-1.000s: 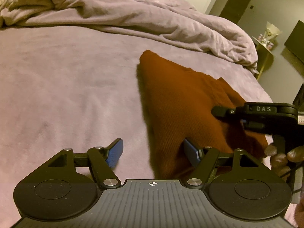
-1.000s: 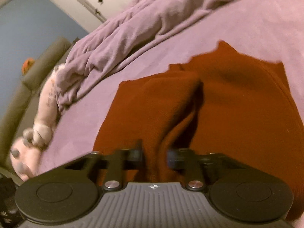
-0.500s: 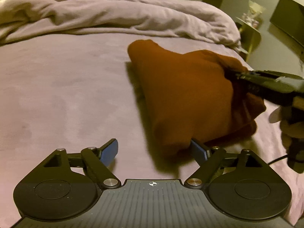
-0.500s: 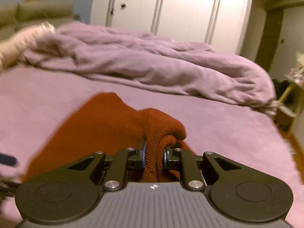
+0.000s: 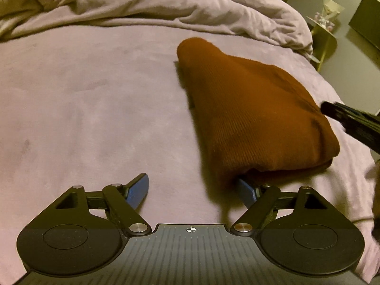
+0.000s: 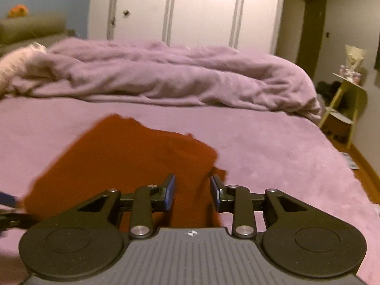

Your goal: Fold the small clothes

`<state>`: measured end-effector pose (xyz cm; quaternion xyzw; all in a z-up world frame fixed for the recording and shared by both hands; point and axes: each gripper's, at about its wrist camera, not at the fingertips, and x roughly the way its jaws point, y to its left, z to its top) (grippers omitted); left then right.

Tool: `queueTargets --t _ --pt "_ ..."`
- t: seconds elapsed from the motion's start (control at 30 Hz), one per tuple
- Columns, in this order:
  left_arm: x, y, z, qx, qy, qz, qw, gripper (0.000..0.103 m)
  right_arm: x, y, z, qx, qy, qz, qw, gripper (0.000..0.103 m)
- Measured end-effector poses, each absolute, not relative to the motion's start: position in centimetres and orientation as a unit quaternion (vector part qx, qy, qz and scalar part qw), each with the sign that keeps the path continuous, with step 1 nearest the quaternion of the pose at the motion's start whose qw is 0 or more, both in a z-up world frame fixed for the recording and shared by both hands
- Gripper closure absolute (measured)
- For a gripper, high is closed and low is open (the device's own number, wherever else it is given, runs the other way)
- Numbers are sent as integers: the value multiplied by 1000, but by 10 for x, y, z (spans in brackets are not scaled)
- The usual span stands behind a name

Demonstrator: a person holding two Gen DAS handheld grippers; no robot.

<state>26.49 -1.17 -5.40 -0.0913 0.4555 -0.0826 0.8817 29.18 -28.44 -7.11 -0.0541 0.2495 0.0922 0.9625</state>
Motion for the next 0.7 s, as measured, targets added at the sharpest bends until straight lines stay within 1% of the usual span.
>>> queueTargets --t 0.07,0.2,0.33,0.43,0.5,0.57,0.63,0.7 --pt "265 -20 -55 -83 455 -85 882 19 272 -290 -69 -3 251 100 963 72" --pt "265 -28 -57 -80 448 -83 887 19 245 -321 -92 163 305 87 934 70" --pt "269 -28 -58 -93 446 -73 887 19 239 -340 -118 264 333 88 901 70" --pt "271 -28 -58 -100 447 -66 886 19 251 -348 -121 326 319 104 884 71" --pt "273 -28 -59 -105 449 -62 885 19 265 -352 -126 354 326 103 871 71" --pt "274 -27 -59 -108 449 -60 885 18 278 -352 -134 374 342 102 856 91" --pt "274 -25 -58 -109 445 -58 887 18 280 -349 -130 354 337 104 866 93" --pt "275 -21 -59 -105 446 -54 887 18 273 -346 -118 313 313 91 892 95"
